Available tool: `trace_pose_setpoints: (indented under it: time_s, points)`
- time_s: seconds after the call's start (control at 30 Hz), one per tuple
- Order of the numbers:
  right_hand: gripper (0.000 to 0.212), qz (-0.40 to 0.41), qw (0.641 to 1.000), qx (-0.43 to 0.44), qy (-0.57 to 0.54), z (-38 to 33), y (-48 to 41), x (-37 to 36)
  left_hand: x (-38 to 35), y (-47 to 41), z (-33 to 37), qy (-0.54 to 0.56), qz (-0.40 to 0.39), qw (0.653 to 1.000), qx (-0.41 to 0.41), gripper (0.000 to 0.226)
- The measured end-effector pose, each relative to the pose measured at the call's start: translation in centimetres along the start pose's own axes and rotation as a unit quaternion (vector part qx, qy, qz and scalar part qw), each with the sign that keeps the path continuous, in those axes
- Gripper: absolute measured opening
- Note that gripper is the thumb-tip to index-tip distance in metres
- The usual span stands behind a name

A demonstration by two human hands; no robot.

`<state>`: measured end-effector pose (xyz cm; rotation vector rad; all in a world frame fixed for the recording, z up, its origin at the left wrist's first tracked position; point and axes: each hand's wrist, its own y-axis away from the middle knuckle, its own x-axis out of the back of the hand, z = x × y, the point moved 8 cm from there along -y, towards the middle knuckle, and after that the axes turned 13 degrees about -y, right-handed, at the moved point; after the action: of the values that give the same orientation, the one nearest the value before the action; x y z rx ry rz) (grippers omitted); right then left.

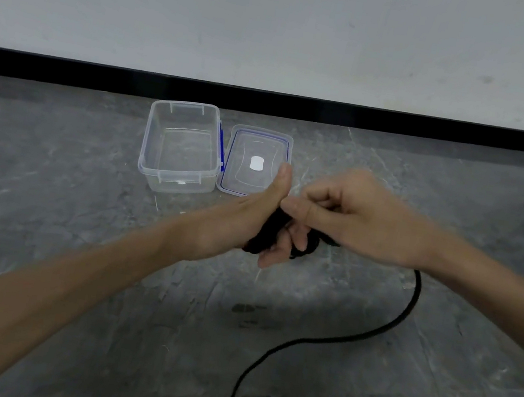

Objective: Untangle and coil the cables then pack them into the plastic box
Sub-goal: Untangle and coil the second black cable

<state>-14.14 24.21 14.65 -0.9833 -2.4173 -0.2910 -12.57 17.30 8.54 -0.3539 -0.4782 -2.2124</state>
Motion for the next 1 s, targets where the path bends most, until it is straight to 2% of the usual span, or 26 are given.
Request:
trace_pose_setpoints:
  time_s: [0.13, 0.23, 0.33, 0.4, 0.47, 0.5, 0.53, 0.67, 0.77, 0.9, 1.0]
  points:
    - [0.054, 0.025, 0.998, 0.046, -0.034, -0.9, -0.6, 1.4, -1.5, 0.0, 0.9, 0.153, -0.077, 0.985, 0.011, 0.079]
    - [0.049, 0.038, 0.993, 0.055, -0.095, -0.6, -1.0, 2.0, -2.2, 0.5, 1.8, 0.249, -0.124, 0.961, 0.009, 0.073]
    - [0.041, 0.046, 0.982, 0.049, -0.178, 0.1, -1.4, 1.8, -2.2, 1.0, 3.3, 0.329, -0.161, 0.93, -0.029, 0.056]
    - [0.053, 0.078, 0.976, 0.037, -0.202, 0.9, -1.4, 1.4, -1.7, 1.2, 4.8, 0.416, -0.2, 0.883, -0.079, 0.047]
    - [0.061, 0.104, 0.972, 0.009, -0.213, 2.4, -1.2, 0.7, -0.3, 1.3, 6.1, 0.525, -0.217, 0.815, -0.117, 0.046]
    - [0.059, 0.107, 0.971, -0.007, -0.214, 3.3, -0.9, 0.1, 0.6, 1.2, 6.4, 0.561, -0.197, 0.794, -0.13, 0.047]
    - [0.056, 0.102, 0.973, -0.021, -0.208, 4.2, -0.7, -0.6, 1.5, 0.9, 6.4, 0.575, -0.156, 0.791, -0.14, 0.048]
    - [0.046, 0.061, 0.982, -0.04, -0.176, 5.4, 0.9, -4.5, 4.7, 0.3, 5.2, 0.489, 0.086, 0.859, -0.123, 0.055]
    - [0.043, 0.059, 0.986, -0.028, -0.156, 4.3, 1.4, -5.8, 5.4, 0.0, 3.8, 0.337, 0.216, 0.912, -0.094, 0.051]
    - [0.039, 0.051, 0.989, -0.038, -0.131, 3.0, 1.2, -5.5, 5.0, -0.2, 2.6, 0.074, 0.273, 0.957, -0.064, 0.049]
    - [0.034, 0.047, 0.994, -0.04, -0.086, 1.9, 1.2, -4.4, 4.7, -0.5, 1.0, -0.025, 0.259, 0.965, -0.014, 0.051]
